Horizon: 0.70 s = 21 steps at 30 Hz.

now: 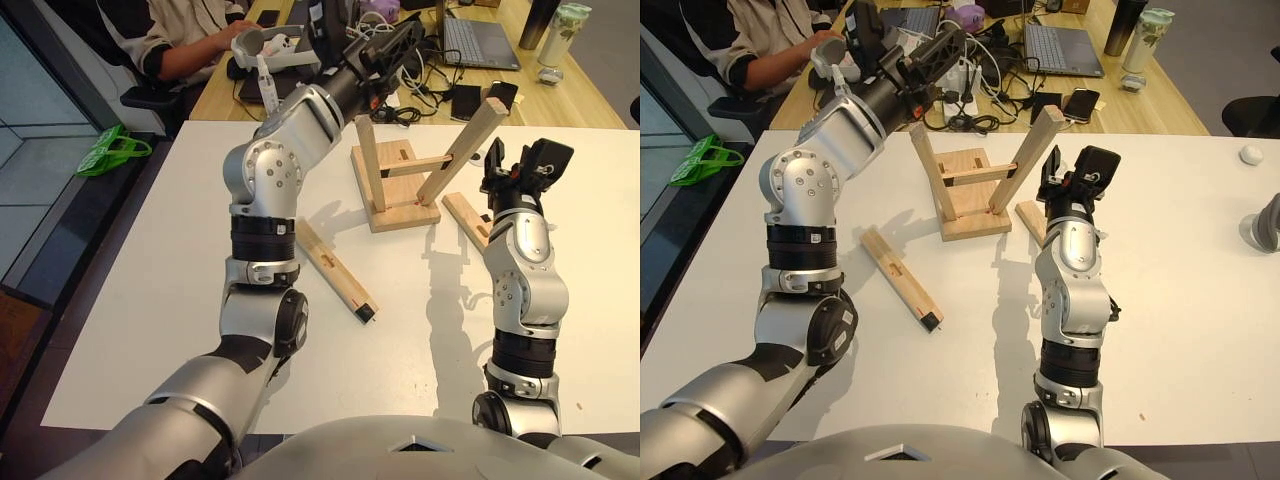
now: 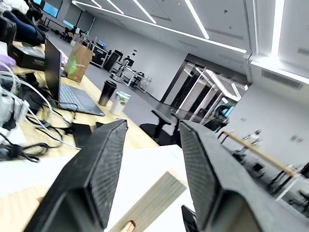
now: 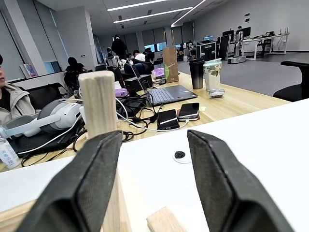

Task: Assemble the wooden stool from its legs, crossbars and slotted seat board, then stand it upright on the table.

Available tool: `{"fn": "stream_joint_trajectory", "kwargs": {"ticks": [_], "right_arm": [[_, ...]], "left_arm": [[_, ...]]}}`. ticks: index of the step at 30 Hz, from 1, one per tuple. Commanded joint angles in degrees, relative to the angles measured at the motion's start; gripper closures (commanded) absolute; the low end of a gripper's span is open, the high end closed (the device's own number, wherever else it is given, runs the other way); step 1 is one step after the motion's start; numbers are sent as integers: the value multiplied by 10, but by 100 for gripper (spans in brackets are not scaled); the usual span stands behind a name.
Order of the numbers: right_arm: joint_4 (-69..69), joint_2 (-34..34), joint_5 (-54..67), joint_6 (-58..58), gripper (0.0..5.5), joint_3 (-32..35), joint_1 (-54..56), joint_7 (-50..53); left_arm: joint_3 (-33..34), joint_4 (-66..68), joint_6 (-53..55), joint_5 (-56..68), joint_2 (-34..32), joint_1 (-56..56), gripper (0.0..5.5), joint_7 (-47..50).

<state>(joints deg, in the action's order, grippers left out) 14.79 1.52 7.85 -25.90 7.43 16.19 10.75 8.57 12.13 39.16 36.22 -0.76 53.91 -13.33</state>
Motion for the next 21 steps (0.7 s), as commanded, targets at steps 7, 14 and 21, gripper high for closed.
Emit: {"fn": "stream_joint_trajectory", "kwargs": {"ticks": [7, 14, 21], "right_arm": [[-23, 6, -8, 19, 299, -2, 14, -1], [-20, 6, -8, 19, 299, -7, 13, -4], [-15, -2, -8, 2, 299, -4, 8, -5]], "left_arm": [[-30, -11, -56, -67, -87, 237, 350, -79], [-44, 11, -59, -80, -73, 206, 350, -95], [-134, 74, 229, -33, -8, 46, 350, -126]]}}
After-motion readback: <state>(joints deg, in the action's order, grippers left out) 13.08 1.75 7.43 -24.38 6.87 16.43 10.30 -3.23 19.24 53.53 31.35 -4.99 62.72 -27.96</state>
